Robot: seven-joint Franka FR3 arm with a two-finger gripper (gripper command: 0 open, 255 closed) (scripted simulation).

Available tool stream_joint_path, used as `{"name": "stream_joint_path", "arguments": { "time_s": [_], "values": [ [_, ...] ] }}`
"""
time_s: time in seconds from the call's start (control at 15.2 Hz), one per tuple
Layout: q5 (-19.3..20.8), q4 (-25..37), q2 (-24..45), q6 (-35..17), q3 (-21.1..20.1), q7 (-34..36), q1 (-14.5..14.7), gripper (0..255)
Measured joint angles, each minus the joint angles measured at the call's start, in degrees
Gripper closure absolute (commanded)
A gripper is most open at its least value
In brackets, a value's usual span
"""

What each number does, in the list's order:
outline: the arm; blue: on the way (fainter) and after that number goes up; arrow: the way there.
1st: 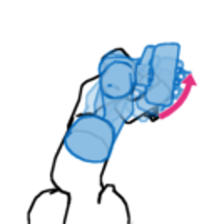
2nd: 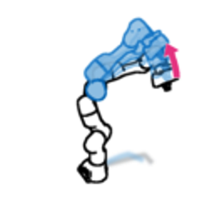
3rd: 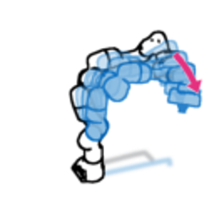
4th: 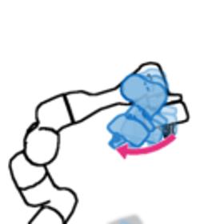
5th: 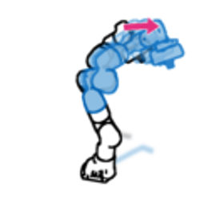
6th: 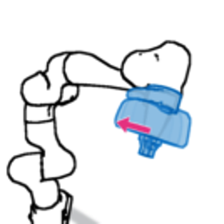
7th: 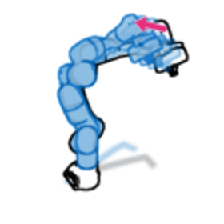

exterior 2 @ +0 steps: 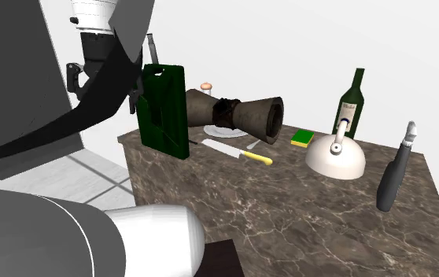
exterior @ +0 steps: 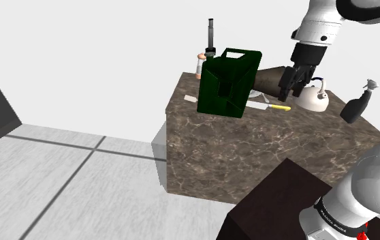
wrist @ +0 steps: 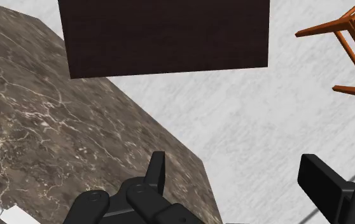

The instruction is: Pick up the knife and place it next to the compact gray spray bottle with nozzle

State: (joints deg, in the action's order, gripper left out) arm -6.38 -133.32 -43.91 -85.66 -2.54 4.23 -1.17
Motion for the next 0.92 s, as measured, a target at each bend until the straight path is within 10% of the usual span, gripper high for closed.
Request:
{"name": "stream_joint_path", "arguments": {
  "time_s": [0.92],
  "values": [
    [11.9, -8.7, 4.4, -15.8, 15.6, -27.0, -1.1, 0]
  ]
}}
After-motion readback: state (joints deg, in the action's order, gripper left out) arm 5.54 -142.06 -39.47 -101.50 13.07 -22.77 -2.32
